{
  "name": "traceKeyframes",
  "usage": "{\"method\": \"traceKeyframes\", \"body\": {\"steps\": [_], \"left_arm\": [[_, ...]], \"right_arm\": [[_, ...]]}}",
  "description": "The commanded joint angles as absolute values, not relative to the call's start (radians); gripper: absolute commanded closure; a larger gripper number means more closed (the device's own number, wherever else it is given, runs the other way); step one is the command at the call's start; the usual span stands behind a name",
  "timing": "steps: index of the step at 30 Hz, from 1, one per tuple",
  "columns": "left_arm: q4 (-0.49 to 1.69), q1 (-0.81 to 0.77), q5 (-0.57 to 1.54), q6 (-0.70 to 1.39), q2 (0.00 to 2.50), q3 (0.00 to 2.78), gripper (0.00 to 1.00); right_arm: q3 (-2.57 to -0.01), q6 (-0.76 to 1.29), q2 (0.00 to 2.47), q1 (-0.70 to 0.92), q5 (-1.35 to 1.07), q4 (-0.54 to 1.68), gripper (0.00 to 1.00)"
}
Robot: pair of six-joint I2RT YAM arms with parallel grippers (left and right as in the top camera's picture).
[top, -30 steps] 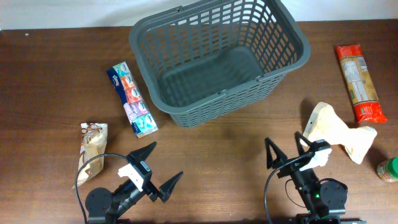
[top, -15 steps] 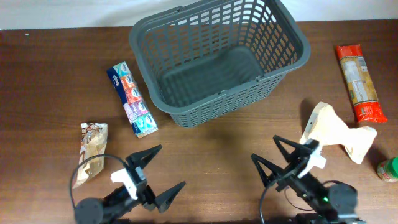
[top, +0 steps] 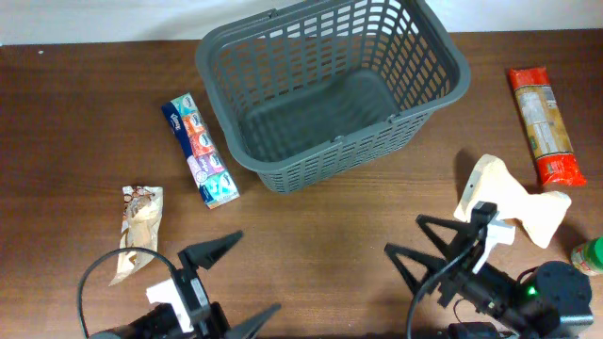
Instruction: Pack container
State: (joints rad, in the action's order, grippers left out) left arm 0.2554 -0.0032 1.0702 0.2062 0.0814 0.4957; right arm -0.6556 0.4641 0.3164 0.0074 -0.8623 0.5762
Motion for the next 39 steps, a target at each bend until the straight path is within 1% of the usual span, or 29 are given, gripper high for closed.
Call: {"method": "traceKeyframes", "body": {"steps": [1, 3, 5, 10, 14, 16, 17, 21, 23, 26, 30, 33, 35, 39], "left_arm": [[0.226, 0.003, 1.209, 0.255, 0.086, 0.507, 0.01], [0.211, 0.003, 1.184, 0.3, 0.088, 0.507, 0.01], [0.208, 0.003, 1.113, 0.339, 0.091, 0.507, 0.01], [0.219, 0.003, 0.85, 0.397, 0.146, 0.563, 0.01], [0.361, 0.003, 0.557, 0.396, 0.255, 0.698, 0.01], [0.388, 0.003, 0.443, 0.396, 0.313, 0.766, 0.01], [0.379, 0.003, 0.421, 0.396, 0.335, 0.789, 0.01], [0.346, 0.003, 0.426, 0.397, 0.376, 0.817, 0.01], [0.346, 0.003, 0.47, 0.397, 0.378, 0.817, 0.01], [0.344, 0.003, 0.475, 0.396, 0.379, 0.817, 0.01], [0.341, 0.003, 0.484, 0.397, 0.379, 0.838, 0.01], [0.342, 0.003, 0.518, 0.426, 0.401, 0.915, 0.01], [0.342, 0.003, 0.573, 0.476, 0.442, 0.99, 0.0], [0.368, 0.003, 0.787, 0.577, 0.604, 1.184, 0.0]], "right_arm": [[-0.675, 0.453, 0.32, 0.012, -1.077, 0.591, 0.01], [-0.677, 0.454, 0.32, 0.012, -1.126, 0.579, 0.01], [-0.69, 0.455, 0.32, 0.012, -1.114, 0.566, 0.01], [-0.809, 0.559, 0.344, 0.012, -0.891, 0.591, 0.01], [-0.998, 0.588, 0.463, 0.012, -0.644, 0.807, 0.01], [-1.105, 0.579, 0.556, 0.012, -0.587, 0.906, 0.01], [-1.153, 0.558, 0.6, 0.012, -0.589, 0.934, 0.01], [-1.28, 0.521, 0.731, 0.012, -0.633, 0.997, 0.01], [-1.295, 0.522, 0.767, 0.012, -0.653, 1.002, 0.01], [-1.294, 0.532, 0.802, 0.012, -0.691, 1.037, 0.01], [-1.299, 0.528, 0.835, 0.012, -0.712, 1.009, 0.01], [-1.344, 0.528, 0.858, 0.012, -0.71, 0.965, 0.01], [-1.417, 0.516, 0.889, 0.012, -0.7, 0.95, 0.01], [-1.642, 0.477, 0.996, 0.012, -0.695, 0.981, 0.02]]}}
